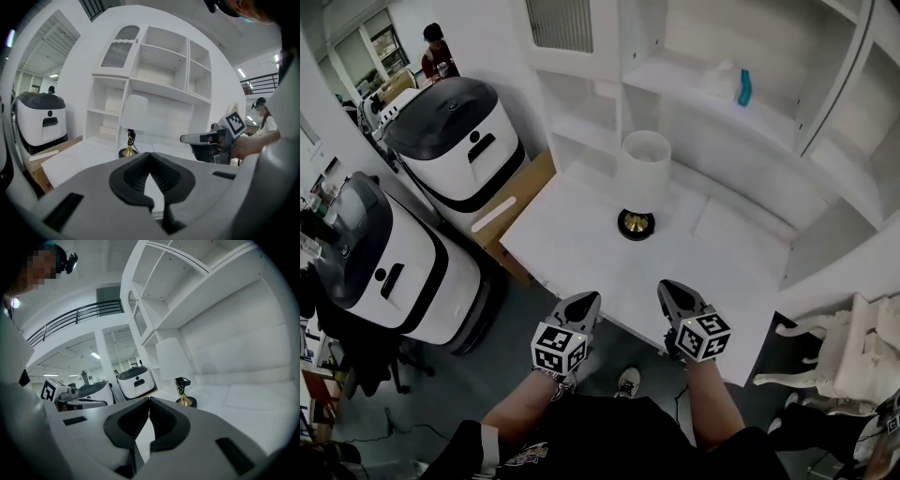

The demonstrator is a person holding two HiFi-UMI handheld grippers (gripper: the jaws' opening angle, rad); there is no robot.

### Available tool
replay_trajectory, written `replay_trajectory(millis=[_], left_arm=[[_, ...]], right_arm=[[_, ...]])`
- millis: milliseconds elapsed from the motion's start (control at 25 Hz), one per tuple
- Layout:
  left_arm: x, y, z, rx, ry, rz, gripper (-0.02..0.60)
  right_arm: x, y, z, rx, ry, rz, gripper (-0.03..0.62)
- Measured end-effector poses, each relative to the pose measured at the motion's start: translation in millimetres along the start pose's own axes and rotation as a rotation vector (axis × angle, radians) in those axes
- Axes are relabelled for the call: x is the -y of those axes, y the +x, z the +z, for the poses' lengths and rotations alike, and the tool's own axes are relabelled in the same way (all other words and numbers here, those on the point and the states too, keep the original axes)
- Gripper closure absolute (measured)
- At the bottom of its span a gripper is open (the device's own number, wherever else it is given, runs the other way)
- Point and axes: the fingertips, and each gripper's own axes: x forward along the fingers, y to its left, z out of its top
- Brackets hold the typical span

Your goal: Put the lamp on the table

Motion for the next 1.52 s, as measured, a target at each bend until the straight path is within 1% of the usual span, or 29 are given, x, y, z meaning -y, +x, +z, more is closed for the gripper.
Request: replay_trajectory(millis=[160, 320, 520, 880, 1120, 1520], left_arm=[[-8.0, -13.5, 1.7, -0.009, 0.016, -0.072, 0.575], [-21.8, -26.4, 4.6, -0.002, 0.026, -0.126, 0.575], [-35.5, -38.0, 1.1, -0.014, 0.029, -0.195, 0.575], [-53.2, -60.1, -13.6, -0.04, 0.051, -0.295, 0.575], [-60.4, -74.3, -22.2, -0.05, 0.055, -0.329, 0.575], [-62.0, -92.3, -28.1, -0.061, 0.062, -0.36, 0.575]], right_arm=[[-20.0, 2.8, -4.0, 0.014, 0.02, -0.053, 0.569], [-43.3, 3.0, -6.5, 0.042, 0.032, -0.108, 0.569], [-70.9, 2.4, -15.9, 0.061, 0.046, -0.172, 0.569], [-116.5, 9.6, -39.1, 0.077, 0.061, -0.239, 0.569], [-139.9, 10.6, -51.1, 0.085, 0.062, -0.267, 0.569], [-163.0, 4.5, -58.3, 0.097, 0.063, -0.295, 0.569]])
